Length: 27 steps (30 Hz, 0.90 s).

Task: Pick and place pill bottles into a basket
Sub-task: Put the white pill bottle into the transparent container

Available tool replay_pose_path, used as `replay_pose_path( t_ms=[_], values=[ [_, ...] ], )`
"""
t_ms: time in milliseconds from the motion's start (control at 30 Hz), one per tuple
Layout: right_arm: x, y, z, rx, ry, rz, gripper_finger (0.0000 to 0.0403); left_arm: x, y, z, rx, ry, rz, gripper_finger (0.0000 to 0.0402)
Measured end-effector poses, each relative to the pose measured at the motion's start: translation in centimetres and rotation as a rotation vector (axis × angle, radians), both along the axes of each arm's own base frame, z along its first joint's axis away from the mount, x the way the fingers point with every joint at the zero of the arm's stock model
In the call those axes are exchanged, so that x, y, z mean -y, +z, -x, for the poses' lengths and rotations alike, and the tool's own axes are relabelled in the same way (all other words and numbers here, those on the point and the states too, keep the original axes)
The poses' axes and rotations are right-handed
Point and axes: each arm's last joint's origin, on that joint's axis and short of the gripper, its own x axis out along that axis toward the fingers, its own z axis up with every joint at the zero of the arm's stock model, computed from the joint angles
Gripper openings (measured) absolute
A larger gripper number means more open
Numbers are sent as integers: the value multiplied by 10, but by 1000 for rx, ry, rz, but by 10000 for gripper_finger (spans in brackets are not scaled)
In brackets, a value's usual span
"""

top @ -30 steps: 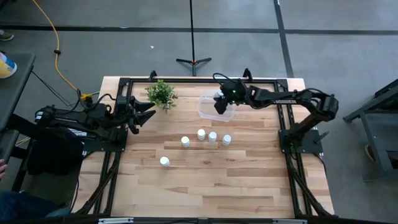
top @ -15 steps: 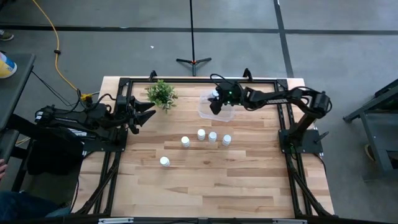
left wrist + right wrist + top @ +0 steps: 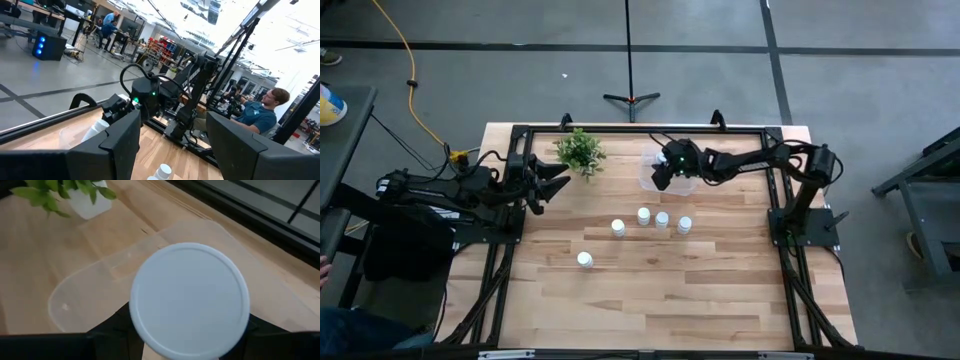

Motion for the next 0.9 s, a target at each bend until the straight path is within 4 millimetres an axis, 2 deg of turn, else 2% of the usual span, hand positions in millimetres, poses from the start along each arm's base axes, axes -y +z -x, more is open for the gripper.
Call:
replay_pose_path(
  t_ms=[200,533,633,733,900],
  values=[
    [1,0,0,6,-115,25,169,0,0,0,0,8,1,260],
    [1,-1,1,63,-238,-45,169,0,0,0,0,11,2,260],
    [-1,-1,-1,64,-199,-48,169,0,0,0,0,11,2,260],
    [-3,3,-5,70,-65,-12,169,0,0,0,0,16,3,260],
    [1,10,-9,47,-41,16,169,-1,0,0,0,27,4,260]
  ],
)
